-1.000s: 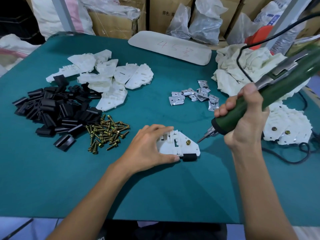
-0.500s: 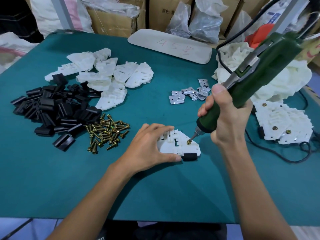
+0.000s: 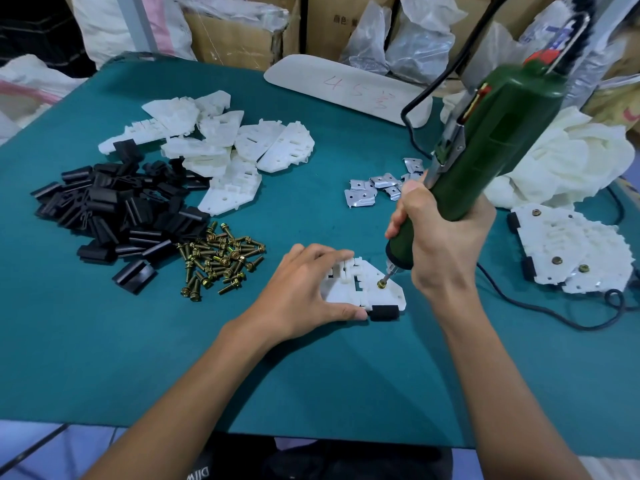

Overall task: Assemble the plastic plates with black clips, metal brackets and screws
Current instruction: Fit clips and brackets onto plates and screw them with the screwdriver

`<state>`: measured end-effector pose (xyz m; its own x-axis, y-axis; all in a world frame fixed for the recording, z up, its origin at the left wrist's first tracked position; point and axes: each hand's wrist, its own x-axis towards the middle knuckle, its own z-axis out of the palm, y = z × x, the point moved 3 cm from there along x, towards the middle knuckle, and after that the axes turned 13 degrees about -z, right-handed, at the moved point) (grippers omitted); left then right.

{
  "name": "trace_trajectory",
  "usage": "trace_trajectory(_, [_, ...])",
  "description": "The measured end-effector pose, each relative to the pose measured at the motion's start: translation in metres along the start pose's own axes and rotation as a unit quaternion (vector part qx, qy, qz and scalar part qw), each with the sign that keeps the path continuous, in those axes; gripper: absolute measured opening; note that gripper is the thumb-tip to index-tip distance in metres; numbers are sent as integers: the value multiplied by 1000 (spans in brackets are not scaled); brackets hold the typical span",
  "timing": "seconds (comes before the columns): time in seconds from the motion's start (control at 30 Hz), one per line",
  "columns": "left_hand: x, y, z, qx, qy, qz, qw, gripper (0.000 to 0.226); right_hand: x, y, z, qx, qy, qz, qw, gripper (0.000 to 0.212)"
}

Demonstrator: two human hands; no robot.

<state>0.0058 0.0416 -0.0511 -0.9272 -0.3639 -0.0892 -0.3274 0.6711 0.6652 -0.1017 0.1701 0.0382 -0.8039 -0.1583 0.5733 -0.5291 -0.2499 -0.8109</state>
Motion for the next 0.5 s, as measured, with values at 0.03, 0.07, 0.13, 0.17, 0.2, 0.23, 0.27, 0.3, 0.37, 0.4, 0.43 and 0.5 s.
trace_trajectory(0.03, [0,0,0,0,-1,-1,1000,94,0,0,0,-1,0,-1,1000,26])
trace_trajectory(0.07, [0,0,0,-2,-1,-2,1000,95,0,0,0,-1,2,-1,1000,25])
trace_trajectory(0.13, [1,-1,1,-3,-1,-2,1000,95,1,0,0,5,8,1,1000,21])
trace_trajectory(0.17, [1,-1,1,-3,0,-2,1000,95,1,0,0,8,8,3,1000,21])
trace_trajectory(0.2, [1,-1,2,-3,2,-2,1000,95,2,0,0,9,6,4,1000,22])
trace_trajectory(0.23, [1,-2,2,-5,4,-2,1000,95,3,-1,-1,10,2,5,1000,24])
trace_trajectory(0.27, [1,-2,2,-6,6,0,1000,96,4,-1,0,13,-7,8,1000,27])
trace_trajectory(0.3, [2,-3,2,-5,7,3,1000,96,5,-1,0,20,-17,13,1000,30])
trace_trajectory(0.37, [3,-3,2,-1,7,11,1000,97,8,-1,0,33,-32,26,999,33])
trace_trajectory(0.4, [3,-3,2,2,7,13,1000,97,9,0,0,35,-32,28,998,32])
trace_trajectory(0.43, [3,-3,2,4,7,14,1000,97,10,1,-1,36,-33,29,998,29])
trace_trajectory(0.5, [2,-4,2,2,7,15,1000,98,10,2,0,44,-46,32,997,24])
